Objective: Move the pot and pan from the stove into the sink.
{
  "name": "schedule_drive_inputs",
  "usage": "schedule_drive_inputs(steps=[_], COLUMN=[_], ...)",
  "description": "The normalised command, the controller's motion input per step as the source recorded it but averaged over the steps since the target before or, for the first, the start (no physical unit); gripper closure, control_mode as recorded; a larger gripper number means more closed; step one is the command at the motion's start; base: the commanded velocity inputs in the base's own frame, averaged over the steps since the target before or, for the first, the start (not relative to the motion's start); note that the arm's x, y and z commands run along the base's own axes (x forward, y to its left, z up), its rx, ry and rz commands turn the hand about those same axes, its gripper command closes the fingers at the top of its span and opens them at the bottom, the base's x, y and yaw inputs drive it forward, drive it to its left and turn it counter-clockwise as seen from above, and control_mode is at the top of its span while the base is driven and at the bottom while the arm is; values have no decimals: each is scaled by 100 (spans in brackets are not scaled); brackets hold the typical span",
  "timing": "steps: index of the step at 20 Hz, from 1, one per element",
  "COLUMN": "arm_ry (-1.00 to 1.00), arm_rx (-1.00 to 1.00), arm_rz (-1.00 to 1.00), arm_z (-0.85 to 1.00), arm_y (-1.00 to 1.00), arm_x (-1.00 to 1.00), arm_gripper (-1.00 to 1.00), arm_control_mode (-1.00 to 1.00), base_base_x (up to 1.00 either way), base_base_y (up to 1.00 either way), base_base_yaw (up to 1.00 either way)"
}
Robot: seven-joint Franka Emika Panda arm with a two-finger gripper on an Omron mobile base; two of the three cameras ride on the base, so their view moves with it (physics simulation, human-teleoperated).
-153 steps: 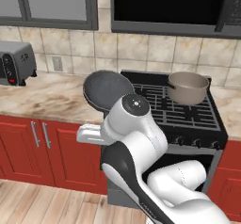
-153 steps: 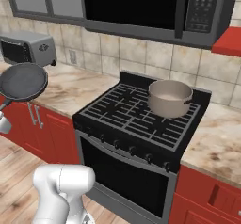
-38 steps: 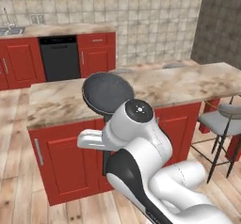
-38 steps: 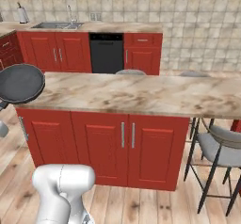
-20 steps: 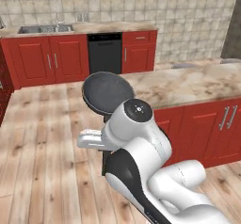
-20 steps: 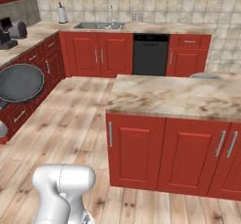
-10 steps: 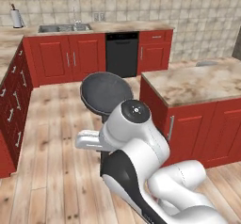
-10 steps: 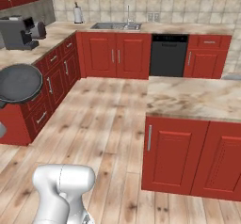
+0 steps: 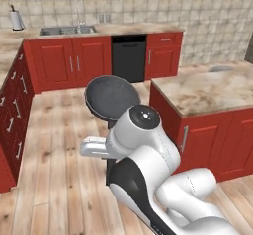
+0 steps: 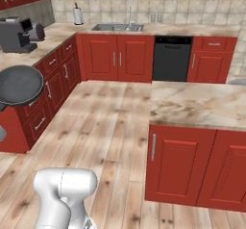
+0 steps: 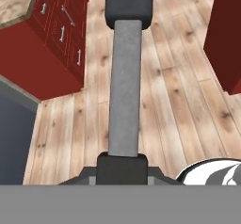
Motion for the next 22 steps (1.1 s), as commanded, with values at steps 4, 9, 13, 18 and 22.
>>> schedule_drive_inputs(steps=[4, 9, 13, 18, 22], arm_ry=[0, 0, 0, 0, 0], arm_rx=[0, 0, 0, 0, 0], arm_rz=[0, 0, 0, 0, 0], arm_z=[0, 0, 0, 0, 0], arm_y=[0, 0, 0, 0, 0], arm_x=[0, 0, 0, 0, 0], arm_gripper=[100, 100, 100, 100, 100], arm_control_mode=[100, 100, 100, 100, 100], base_base_x=[73, 76, 73, 75, 78], base_base_y=[36, 38, 41, 42, 43], base_base_yaw=[-3, -3, -1, 0, 0])
